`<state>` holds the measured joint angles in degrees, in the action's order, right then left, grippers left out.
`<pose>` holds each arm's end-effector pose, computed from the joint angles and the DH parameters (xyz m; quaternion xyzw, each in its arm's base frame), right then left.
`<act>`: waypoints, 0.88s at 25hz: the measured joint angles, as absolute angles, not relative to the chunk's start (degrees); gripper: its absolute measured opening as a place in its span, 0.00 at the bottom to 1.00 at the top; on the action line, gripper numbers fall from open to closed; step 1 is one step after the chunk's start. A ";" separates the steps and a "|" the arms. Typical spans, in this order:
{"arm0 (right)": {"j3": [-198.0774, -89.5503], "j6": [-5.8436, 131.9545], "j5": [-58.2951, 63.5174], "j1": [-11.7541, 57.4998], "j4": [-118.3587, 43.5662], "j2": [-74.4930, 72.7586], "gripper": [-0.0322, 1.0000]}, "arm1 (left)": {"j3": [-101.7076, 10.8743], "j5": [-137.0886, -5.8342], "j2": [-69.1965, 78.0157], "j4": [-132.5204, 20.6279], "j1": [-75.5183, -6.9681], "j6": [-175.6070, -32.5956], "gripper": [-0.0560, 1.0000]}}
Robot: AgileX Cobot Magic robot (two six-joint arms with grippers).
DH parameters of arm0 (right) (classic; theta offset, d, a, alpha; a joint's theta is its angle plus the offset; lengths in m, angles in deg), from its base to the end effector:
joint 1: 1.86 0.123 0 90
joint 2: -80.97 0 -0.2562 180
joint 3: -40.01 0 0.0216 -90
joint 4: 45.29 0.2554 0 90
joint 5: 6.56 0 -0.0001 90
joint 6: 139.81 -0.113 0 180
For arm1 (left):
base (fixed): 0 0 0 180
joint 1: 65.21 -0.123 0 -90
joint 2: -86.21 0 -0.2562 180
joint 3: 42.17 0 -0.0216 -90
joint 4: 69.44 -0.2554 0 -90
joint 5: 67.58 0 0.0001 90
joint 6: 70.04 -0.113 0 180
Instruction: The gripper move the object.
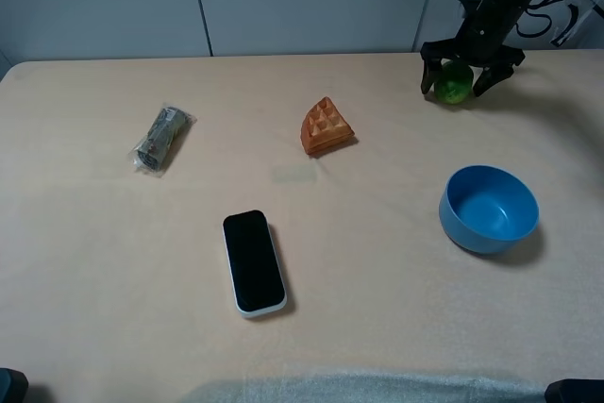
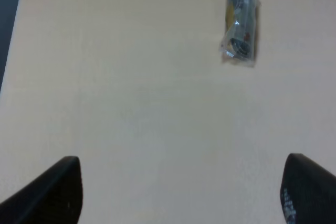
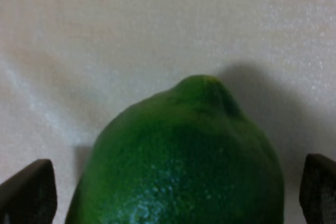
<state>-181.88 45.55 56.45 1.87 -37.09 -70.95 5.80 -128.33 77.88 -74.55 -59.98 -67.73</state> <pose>0.4854 0.0460 0.0652 -0.0505 0.9947 0.0647 0.0615 0.0480 0.0044 0.2686 0.0200 0.8518 0.0102 0.5234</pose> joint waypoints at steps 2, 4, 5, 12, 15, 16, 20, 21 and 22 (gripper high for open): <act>-181.88 45.24 56.57 1.87 -37.41 -71.00 0.71 | 5.80 -128.33 77.88 -74.55 -59.98 -67.73 0.84; -181.88 45.01 57.00 1.87 -37.80 -71.00 0.71 | 5.80 -128.33 77.88 -74.55 -59.98 -67.73 0.84; -181.88 44.85 57.07 1.87 -37.80 -71.00 0.71 | 5.80 -128.33 77.88 -74.55 -59.98 -67.73 0.84; -181.88 44.06 57.59 1.87 -37.94 -71.00 0.68 | 5.80 -128.33 77.88 -74.55 -59.98 -67.73 0.84; -181.88 44.02 57.92 1.87 -37.94 -71.00 0.57 | 5.80 -128.33 77.88 -74.55 -59.98 -67.73 0.84; -181.88 44.02 58.15 1.87 -37.86 -71.00 0.54 | 5.80 -128.33 77.88 -74.55 -59.98 -67.73 0.84; -181.88 43.89 58.44 1.87 -37.57 -71.00 0.48 | 5.80 -128.33 77.88 -74.55 -59.98 -67.73 0.84; -181.88 43.89 58.50 1.87 -37.57 -71.00 0.48 | 5.80 -128.33 77.88 -74.55 -59.98 -67.73 0.84; -181.88 43.89 58.50 1.87 -37.52 -71.00 0.48 | 5.80 -128.33 77.88 -74.55 -59.98 -67.73 0.84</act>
